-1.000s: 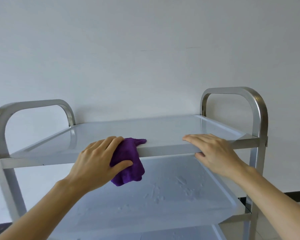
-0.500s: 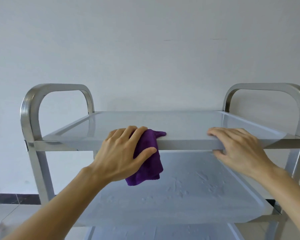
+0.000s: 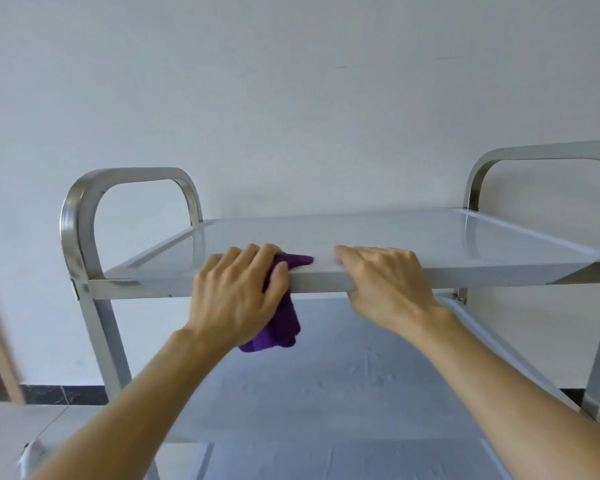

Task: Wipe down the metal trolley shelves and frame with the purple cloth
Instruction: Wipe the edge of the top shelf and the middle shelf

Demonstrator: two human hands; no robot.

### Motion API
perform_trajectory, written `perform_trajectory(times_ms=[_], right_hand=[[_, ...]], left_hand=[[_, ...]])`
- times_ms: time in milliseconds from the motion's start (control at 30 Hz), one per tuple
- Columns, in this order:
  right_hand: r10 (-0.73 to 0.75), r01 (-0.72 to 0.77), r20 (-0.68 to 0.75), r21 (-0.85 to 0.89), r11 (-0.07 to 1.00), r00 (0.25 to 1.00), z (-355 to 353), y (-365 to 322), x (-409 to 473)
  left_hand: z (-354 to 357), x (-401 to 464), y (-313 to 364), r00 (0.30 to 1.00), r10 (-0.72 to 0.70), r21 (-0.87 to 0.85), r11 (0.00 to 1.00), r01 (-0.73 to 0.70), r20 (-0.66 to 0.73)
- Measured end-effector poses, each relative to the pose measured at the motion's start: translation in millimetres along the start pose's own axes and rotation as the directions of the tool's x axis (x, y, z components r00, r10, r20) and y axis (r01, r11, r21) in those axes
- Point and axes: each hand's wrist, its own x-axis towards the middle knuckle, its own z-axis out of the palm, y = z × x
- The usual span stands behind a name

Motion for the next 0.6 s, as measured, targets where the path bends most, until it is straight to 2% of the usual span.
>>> perform_trajectory(times_ms=[133, 267, 467, 600], right_hand=[[0.028, -0.028, 0.009, 0.012, 1.0, 1.0, 4, -4, 2], [0.058, -0.058, -0.056, 0.014, 0.998, 0.997, 6, -11, 2], [0.053, -0.051, -0.204, 0.013, 0.999, 0.978, 6, -8, 2], [0.036, -0.031, -0.226, 0.024, 0.999, 0.973, 7, -8, 2]], left_hand=[[-15, -18, -73, 0.975, -0.212, -0.029, 0.977, 0.211, -0.064], [-11, -17, -61, 0.94, -0.308, -0.078, 0.951, 0.299, -0.148], [10, 0, -4, 0.973, -0.184, -0.096, 0.981, 0.171, -0.141], [0, -6, -37, 0.994, -0.059, -0.081, 0.995, 0.052, -0.089]])
